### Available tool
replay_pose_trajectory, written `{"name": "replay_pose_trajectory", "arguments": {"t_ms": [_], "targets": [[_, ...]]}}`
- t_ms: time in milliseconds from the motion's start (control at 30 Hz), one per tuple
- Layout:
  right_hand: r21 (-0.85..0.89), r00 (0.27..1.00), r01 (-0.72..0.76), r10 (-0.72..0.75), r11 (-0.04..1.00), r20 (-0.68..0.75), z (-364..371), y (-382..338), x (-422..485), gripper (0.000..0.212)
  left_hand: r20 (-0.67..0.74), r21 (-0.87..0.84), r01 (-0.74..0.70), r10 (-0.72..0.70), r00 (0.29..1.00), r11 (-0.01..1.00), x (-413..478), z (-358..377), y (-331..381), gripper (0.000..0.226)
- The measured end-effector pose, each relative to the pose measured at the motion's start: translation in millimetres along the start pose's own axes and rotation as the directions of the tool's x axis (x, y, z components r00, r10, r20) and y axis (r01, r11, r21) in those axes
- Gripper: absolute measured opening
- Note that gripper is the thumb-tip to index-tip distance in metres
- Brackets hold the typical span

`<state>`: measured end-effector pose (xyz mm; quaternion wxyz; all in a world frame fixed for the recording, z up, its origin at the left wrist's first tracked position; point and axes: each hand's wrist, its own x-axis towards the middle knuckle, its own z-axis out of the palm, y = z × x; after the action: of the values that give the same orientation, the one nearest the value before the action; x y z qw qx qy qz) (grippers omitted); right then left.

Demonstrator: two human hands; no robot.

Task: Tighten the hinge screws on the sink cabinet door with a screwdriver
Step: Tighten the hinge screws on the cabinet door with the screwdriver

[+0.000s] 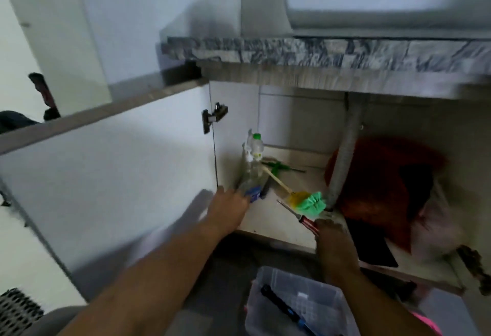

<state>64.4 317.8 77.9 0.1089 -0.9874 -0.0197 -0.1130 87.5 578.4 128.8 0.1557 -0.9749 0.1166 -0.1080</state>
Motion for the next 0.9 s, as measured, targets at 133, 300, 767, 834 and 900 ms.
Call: {"name": "replay_pose_trajectory", "arguments": {"t_ms": [133, 300, 767, 834, 900], "targets": [[0.055, 0.992, 0.092, -0.086, 0.994, -0.094, -60, -44, 14, 0.039, -0.042, 0.203, 0.047, -0.039, 0.998, 0.978, -10, -74, -35, 0.050], [0.103, 0.978, 0.175, -0.161, 0.979, -0.130, -120, -93, 33, 0.039, -0.065, 0.446, 0.133, -0.116, 0.991, 0.885, -16, -119, -66, 0.047], [0.313, 0.860, 0.458, -0.326, 0.832, -0.392, -129, -143, 98, 0.037, -0.068, 0.719, 0.112, -0.091, 0.993, 0.686, -7, -118, -98, 0.064], [0.318, 0.848, 0.485, -0.348, 0.815, -0.401, -128, -144, 99, 0.035, -0.075, 0.719, 0.120, -0.095, 0.993, 0.684, -6, -115, -97, 0.067], [0.308, 0.835, 0.507, -0.370, 0.805, -0.407, -129, -143, 102, 0.035, -0.056, 0.725, 0.116, -0.110, 0.992, 0.679, -7, -110, -95, 0.069]]}}
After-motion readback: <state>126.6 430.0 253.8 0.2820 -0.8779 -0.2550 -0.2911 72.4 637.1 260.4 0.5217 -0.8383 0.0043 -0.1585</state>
